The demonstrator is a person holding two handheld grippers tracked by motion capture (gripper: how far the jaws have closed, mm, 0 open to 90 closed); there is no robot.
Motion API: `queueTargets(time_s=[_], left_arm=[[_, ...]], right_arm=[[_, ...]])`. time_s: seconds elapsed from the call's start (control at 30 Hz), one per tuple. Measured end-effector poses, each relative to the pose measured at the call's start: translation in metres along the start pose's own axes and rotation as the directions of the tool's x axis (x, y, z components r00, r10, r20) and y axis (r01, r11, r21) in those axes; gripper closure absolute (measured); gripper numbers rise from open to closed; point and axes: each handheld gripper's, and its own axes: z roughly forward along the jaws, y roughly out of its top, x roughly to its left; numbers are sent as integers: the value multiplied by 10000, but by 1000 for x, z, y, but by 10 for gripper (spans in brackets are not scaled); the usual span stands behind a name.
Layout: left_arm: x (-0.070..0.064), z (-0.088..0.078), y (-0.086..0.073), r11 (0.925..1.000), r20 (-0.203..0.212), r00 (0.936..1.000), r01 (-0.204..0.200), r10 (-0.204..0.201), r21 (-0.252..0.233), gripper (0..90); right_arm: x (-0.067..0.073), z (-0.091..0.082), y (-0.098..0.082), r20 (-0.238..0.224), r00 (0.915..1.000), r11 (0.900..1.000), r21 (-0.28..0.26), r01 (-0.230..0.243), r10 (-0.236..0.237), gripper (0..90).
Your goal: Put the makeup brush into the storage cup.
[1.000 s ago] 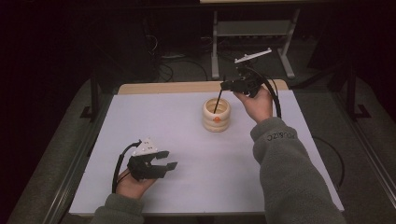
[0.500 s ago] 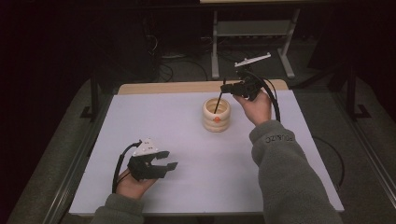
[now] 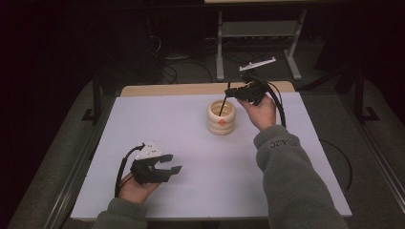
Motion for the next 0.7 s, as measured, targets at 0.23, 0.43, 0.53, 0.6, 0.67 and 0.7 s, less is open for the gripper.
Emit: queueTargets(time_s=[0.23,0.43,0.53,0.6,0.67,0.7], left_arm=[[0,0,0,10000,-8,10000,2,-2,-5,450],[0,0,0,10000,-21,10000,-15,15,5,450],[0,0,0,10000,-14,10000,-16,16,-5,450],[0,0,0,10000,-10,10000,-16,16,-5,450],[0,0,0,10000,-8,10000,-11,11,-3,450],[0,0,0,10000,-8,10000,-12,12,-1,450]], right_arm=[[-2,4,-5,-16,10000,10000,45,-71,71,837],[-3,7,-8,-28,10000,9999,123,34,-34,837],[-3,8,-9,-7,10000,9999,90,85,-85,837],[-2,9,-10,-36,10000,9999,150,-41,41,837],[-4,10,-11,7,10000,9999,128,58,-58,837],[-4,11,-12,-9,10000,9999,114,21,-21,837]])
